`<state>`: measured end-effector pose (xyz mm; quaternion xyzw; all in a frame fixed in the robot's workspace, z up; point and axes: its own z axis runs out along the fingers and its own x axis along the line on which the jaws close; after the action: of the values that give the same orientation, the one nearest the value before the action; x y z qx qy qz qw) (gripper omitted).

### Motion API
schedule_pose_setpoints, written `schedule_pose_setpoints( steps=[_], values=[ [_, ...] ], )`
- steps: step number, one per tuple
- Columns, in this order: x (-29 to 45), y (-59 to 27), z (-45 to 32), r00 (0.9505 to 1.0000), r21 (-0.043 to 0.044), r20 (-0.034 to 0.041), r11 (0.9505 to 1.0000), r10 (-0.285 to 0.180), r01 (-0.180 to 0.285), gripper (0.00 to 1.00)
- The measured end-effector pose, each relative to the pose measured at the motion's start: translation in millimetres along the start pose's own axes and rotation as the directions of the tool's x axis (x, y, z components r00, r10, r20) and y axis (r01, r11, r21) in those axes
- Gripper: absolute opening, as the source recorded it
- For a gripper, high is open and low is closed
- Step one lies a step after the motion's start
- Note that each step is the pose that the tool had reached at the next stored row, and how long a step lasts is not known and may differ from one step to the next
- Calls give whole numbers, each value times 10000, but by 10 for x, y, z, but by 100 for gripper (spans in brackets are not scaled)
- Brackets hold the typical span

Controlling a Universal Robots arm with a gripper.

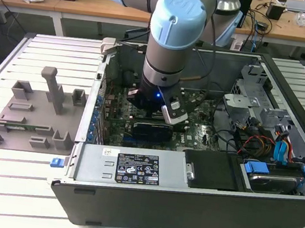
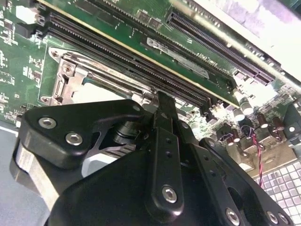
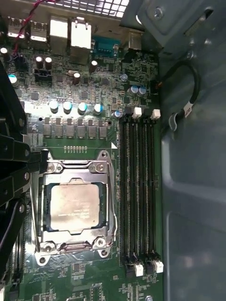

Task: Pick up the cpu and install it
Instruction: 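Install the second cpu locking lever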

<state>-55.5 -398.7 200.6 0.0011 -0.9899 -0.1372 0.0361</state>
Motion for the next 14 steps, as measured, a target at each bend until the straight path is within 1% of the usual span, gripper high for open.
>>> schedule_pose_setpoints(
  steps=[2,3,4,8,10,13,14],
  values=[
    [9,2,6,10000,-87,6,10000,19,-19,11],
    [19,6,18,10000,-204,17,9998,40,-40,11],
    [23,4,26,10000,-252,24,9997,64,-63,11],
    [24,4,26,10000,-260,29,9996,90,-89,11],
    [26,6,12,10000,-264,30,9996,91,-90,11],
    [32,31,-72,10000,-264,29,9996,91,-90,11],
    [35,44,-117,10000,-264,29,9996,91,-90,11]
  ],
)
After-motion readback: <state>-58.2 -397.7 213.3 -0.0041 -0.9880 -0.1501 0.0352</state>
